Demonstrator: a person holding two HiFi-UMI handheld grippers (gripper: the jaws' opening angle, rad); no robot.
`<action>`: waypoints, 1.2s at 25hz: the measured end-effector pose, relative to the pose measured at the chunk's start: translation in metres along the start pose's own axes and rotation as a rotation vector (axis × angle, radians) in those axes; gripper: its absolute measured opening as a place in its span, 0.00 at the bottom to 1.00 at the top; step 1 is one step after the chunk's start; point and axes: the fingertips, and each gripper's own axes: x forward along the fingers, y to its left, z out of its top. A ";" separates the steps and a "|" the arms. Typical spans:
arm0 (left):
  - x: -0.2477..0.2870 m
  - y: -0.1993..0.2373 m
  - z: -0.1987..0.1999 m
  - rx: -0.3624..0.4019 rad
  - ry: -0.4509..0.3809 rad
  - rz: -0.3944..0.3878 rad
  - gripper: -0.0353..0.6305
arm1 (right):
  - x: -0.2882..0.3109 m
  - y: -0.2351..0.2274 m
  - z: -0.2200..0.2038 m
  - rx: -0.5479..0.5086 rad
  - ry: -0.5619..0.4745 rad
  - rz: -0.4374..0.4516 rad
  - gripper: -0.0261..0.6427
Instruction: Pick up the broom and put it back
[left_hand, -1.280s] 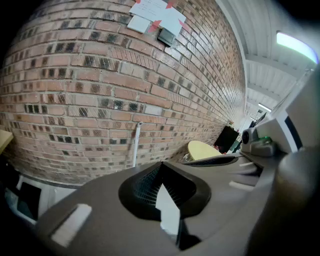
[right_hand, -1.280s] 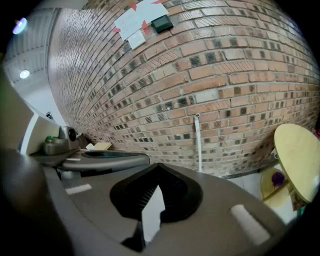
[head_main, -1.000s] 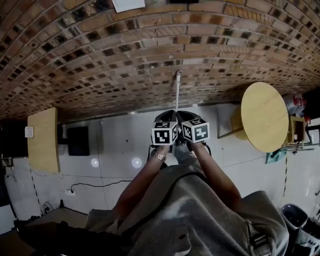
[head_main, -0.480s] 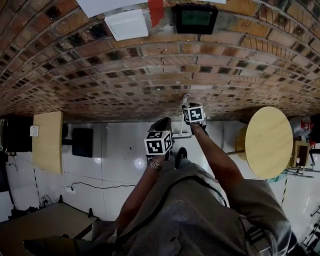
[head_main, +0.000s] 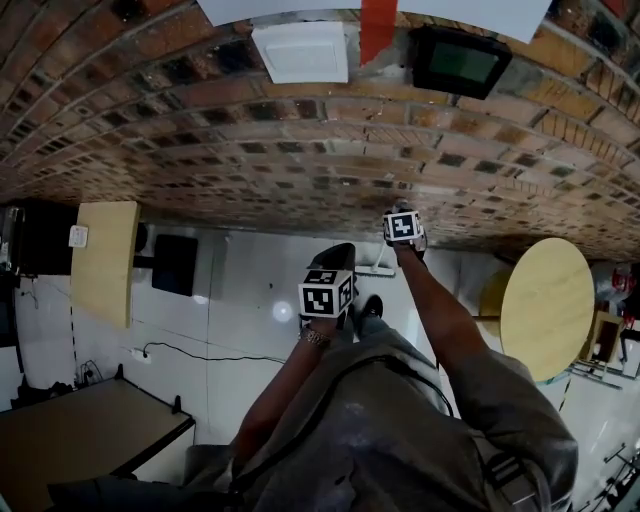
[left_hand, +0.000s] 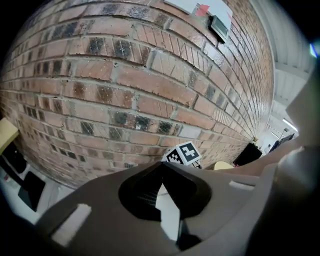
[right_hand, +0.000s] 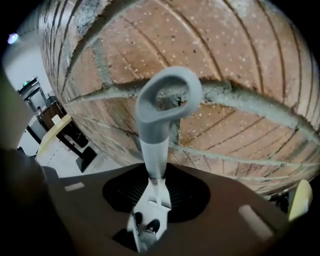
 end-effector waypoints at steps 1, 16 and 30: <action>0.000 0.002 0.001 -0.002 -0.001 -0.003 0.06 | -0.004 0.002 -0.004 0.009 -0.002 0.006 0.19; 0.020 -0.002 0.042 0.122 -0.043 -0.030 0.06 | -0.174 0.054 0.009 -0.019 -0.098 0.129 0.19; 0.029 -0.019 0.065 0.178 -0.056 -0.045 0.06 | -0.218 0.095 0.059 -0.111 -0.171 0.178 0.19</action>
